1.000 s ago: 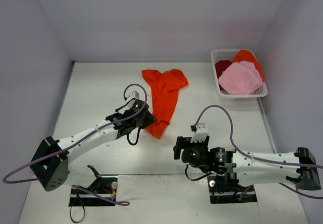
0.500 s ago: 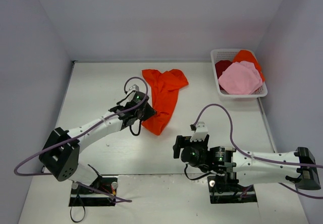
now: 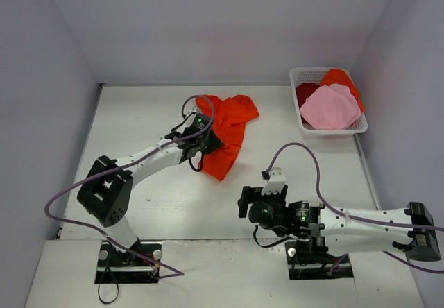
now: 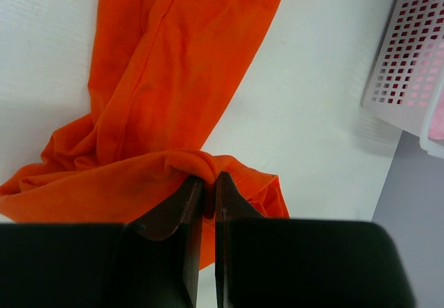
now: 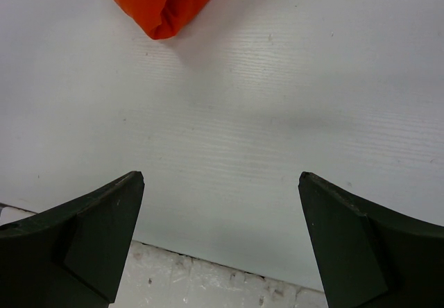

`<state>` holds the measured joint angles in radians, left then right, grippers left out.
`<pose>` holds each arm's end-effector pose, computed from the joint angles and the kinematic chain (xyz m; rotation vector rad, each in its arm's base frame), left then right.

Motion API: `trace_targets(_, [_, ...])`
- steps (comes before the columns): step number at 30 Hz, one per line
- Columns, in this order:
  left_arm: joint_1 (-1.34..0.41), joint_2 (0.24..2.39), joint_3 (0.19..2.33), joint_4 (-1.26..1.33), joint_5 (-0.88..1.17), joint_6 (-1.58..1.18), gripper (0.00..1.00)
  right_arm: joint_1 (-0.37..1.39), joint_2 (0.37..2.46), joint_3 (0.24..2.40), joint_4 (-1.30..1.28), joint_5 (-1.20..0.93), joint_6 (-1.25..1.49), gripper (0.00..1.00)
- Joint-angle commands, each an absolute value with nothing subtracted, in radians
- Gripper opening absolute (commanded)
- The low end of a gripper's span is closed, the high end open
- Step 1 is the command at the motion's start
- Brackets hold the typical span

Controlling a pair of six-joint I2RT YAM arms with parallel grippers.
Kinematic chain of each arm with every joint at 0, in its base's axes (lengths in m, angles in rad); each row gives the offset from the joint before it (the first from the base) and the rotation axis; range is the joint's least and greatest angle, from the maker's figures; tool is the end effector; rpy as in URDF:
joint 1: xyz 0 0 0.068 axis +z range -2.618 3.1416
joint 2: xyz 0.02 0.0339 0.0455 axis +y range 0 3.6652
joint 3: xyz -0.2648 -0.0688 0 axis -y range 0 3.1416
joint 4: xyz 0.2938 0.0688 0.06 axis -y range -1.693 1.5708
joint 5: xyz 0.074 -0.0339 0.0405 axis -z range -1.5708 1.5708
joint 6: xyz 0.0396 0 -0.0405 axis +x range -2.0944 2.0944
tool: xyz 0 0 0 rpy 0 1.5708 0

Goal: Fold and stack the t-shirts
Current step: Fold the tshirt

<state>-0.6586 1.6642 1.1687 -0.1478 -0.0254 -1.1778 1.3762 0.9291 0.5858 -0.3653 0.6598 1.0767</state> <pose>0.3348 -0.2578 0.2221 -0.6300 2.3129 -0.9340 0.0699 0.2291 0.2147 0.0141 2.1905 0.6867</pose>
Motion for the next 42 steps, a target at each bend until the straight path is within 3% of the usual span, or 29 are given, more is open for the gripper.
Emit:
trace_targets(1, [-0.643,1.664,1.229,-0.083,-0.018,-1.154,0.0,1.384,0.925,0.624,-0.374,0.73,1.089,0.91])
trace_targets(33, [-0.621,1.789,1.236,0.092,-0.08,-1.138,0.0,1.382,0.917,0.609,-0.38,0.723,1.101,0.91])
trace_targets(34, [-0.621,1.795,1.233,0.097,-0.081,-1.138,0.15,1.384,0.919,0.607,-0.38,0.723,1.101,0.91])
trace_targets(35, [-0.621,1.796,1.23,0.104,-0.083,-1.138,0.37,1.382,0.917,0.607,-0.38,0.723,1.101,0.91])
trace_targets(36, [-0.621,1.796,1.214,0.136,-0.084,-1.138,0.7,1.384,0.916,0.606,-0.38,0.721,1.103,0.91])
trace_targets(37, [-0.621,1.796,1.207,0.149,-0.084,-1.137,0.85,1.382,0.917,0.606,-0.38,0.721,1.104,0.91])
trace_targets(42, [-0.621,1.79,1.207,0.147,-0.084,-1.126,0.86,1.382,0.914,0.6,-0.38,0.71,1.115,0.91])
